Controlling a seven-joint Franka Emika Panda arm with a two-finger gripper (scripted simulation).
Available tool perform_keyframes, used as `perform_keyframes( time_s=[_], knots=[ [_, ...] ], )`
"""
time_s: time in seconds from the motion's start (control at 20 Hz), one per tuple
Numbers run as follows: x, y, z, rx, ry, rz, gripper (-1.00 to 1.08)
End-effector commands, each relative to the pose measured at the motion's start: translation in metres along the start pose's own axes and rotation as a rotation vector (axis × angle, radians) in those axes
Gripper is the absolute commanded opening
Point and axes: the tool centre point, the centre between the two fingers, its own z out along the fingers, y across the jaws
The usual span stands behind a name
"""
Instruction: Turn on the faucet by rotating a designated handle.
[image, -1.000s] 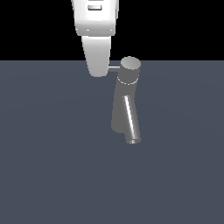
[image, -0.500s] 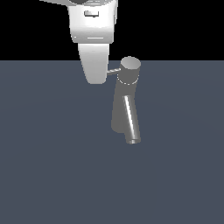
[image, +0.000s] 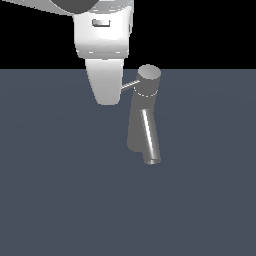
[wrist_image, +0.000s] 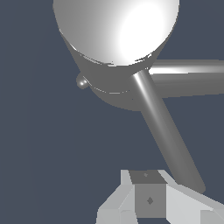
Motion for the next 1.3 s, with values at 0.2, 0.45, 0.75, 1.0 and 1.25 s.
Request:
perform_keyframes(
  time_s=[0.2,0.45,0.75,1.0,1.25],
  knots=[
    [0.003,0.005,0.0,-0.001,0.0,-0.001,-1.0],
    [0.007,0.011,0.0,-0.002,0.0,0.0,-1.0],
    [0.013,0.017,0.0,-0.003,0.001,0.001,-1.0],
    [0.017,0.022,0.0,-0.003,0.002,0.002,-1.0],
    [0.021,0.027,0.0,-0.004,0.002,0.003,-1.0]
  ],
)
